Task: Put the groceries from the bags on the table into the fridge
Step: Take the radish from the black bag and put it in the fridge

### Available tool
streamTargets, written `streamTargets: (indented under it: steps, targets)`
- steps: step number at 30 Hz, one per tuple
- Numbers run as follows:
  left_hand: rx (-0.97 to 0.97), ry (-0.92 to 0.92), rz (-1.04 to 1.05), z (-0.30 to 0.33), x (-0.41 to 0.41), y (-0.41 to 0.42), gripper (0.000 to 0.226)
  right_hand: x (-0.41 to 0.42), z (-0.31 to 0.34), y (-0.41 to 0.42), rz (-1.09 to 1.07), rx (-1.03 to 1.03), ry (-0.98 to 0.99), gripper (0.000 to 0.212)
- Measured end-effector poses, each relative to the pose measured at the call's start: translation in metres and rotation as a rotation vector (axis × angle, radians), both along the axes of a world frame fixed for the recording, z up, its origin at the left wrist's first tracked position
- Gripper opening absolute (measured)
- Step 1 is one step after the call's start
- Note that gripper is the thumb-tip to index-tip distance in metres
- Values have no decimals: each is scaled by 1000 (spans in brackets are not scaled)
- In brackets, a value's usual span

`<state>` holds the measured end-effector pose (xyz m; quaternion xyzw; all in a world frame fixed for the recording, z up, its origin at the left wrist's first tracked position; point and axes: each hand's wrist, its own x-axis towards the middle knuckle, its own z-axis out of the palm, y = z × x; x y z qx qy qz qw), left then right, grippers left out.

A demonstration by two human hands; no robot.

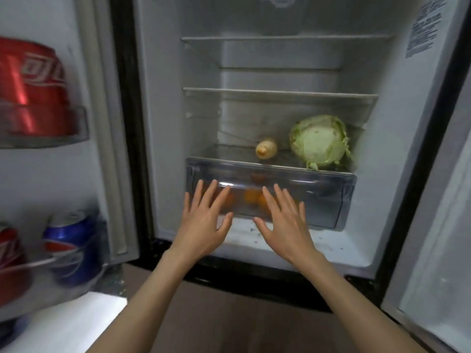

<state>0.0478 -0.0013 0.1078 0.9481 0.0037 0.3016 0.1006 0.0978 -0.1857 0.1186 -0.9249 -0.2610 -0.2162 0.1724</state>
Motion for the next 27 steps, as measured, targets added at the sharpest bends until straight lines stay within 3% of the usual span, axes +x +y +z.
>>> streamTargets:
  steps: [12,22,27]
  targets:
    - [-159,130,384,-105,-277,80,71,-200,-77,131,491,16,211,70]
    - [-220,316,847,-149,-569,198,79,-447,-143,304,891,-105,250,66]
    - [-287,361,1081,-158,-686,238,60,-560,-160,381,1071,-158,255,66]
